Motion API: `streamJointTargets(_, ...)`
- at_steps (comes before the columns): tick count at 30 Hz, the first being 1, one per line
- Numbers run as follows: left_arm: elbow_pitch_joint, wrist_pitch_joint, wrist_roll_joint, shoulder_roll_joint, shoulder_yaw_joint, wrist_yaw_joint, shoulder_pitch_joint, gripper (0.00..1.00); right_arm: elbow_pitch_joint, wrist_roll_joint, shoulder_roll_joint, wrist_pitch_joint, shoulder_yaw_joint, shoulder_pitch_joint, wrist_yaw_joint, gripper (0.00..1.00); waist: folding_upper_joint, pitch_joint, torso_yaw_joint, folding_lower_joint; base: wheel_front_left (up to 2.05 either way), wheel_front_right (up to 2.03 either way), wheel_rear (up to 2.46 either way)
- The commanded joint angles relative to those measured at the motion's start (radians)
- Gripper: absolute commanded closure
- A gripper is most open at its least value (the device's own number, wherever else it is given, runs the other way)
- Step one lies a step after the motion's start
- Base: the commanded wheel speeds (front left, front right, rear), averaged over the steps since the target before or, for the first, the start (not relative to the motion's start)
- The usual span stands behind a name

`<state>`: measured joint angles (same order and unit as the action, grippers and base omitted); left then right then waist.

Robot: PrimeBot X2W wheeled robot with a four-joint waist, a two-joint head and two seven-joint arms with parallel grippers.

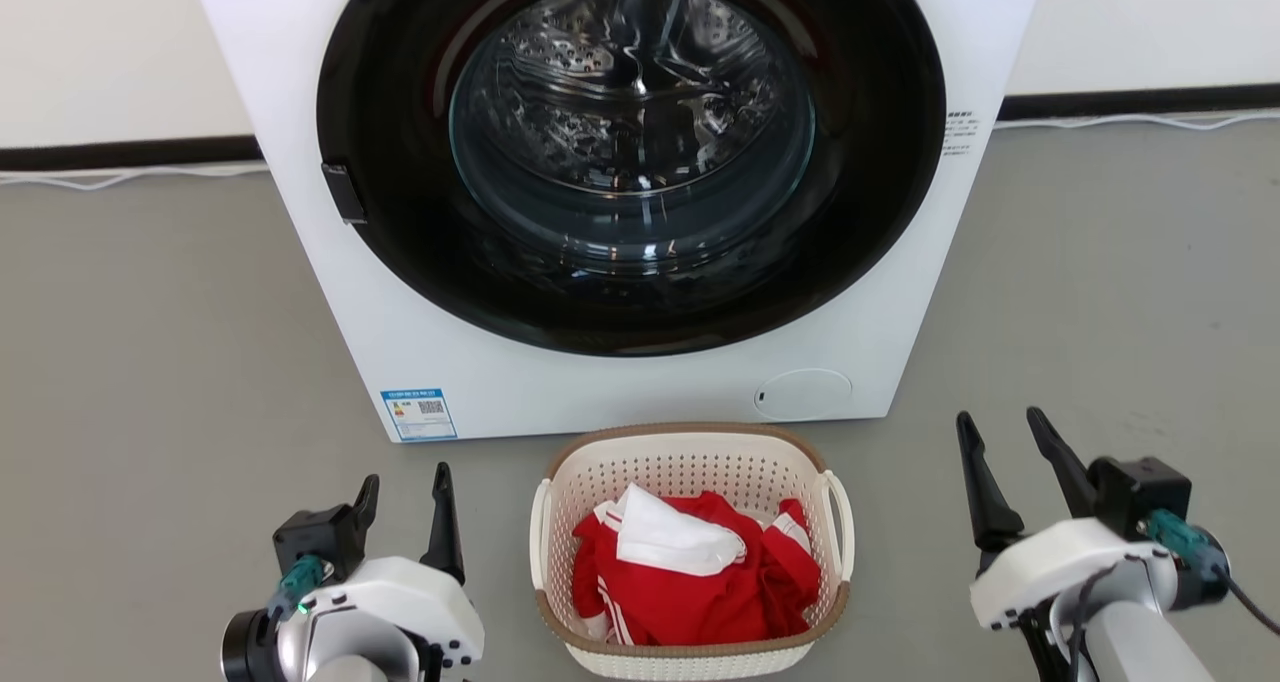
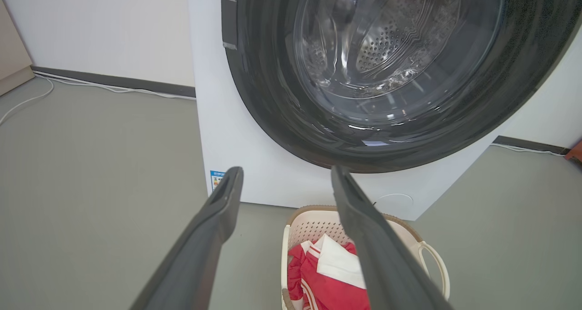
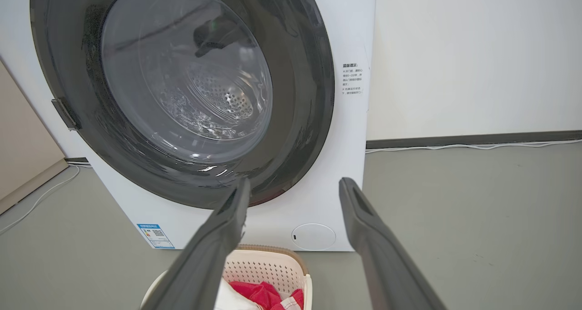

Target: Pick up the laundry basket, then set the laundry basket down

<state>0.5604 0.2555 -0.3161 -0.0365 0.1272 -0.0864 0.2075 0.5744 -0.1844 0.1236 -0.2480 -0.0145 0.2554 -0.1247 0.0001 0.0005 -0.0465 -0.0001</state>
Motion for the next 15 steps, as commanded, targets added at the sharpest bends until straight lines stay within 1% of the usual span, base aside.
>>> streamJointTargets(1,-0.033,0.006,0.004,-0.014,-0.036,0.009,0.009,0.0,-0.034,0.01,0.003,-0.014,-0.017,0.0,-0.006,0.0,-0.0001,-0.008,0.0,0.0001,0.0,0.0,0.0)
streamJointTargets(8,-0.065,0.006,0.002,-0.014,-0.055,0.013,-0.039,0.0,-0.06,0.017,0.007,-0.014,0.002,-0.058,-0.006,0.0,-0.0001,-0.031,0.002,0.0001,0.0,0.0,0.0)
streamJointTargets(15,-0.072,0.006,-0.002,-0.014,-0.062,0.011,-0.047,0.0,-0.059,0.028,0.003,-0.014,0.008,-0.069,-0.006,0.0,-0.0001,-0.034,0.005,0.0001,0.0,0.0,0.0)
